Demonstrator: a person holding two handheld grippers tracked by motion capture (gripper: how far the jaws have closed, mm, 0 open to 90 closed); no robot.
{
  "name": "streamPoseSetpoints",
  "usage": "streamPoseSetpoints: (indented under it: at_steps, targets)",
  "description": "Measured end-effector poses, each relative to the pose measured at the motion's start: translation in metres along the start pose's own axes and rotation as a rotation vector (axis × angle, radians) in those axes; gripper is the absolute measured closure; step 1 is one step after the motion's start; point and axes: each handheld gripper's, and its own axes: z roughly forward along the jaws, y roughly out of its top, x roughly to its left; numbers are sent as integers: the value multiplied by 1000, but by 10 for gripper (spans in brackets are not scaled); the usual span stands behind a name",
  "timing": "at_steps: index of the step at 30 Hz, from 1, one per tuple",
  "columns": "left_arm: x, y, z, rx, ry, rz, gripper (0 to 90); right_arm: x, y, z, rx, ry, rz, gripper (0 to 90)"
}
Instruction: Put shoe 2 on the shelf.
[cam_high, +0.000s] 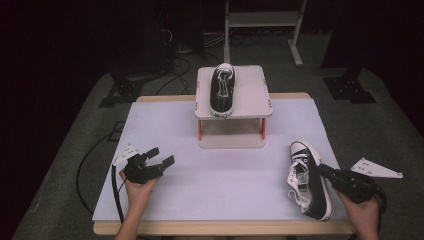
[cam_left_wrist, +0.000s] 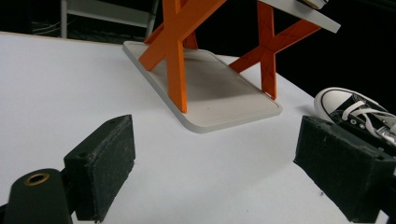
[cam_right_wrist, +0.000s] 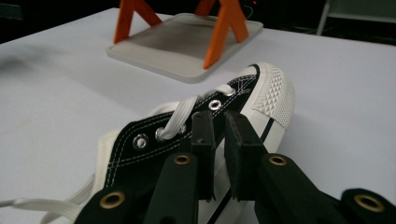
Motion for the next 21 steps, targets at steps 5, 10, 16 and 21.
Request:
streamPoseSetpoints:
  at_steps: [5,10,16,21]
  targets:
    - [0,0,1,5,2,-1,115,-18,-12,-5,21,-34,56,798]
    - [0,-1,1,7,6,0,115,-32,-29,2,59,-16,113,801]
    - [2,0,-1,0,6,-4,115,-32,-22,-5,28,-41,125,655]
    - [1,0,-1,2,2,-1,116,-22,-15,-10,-17,-60,115,497]
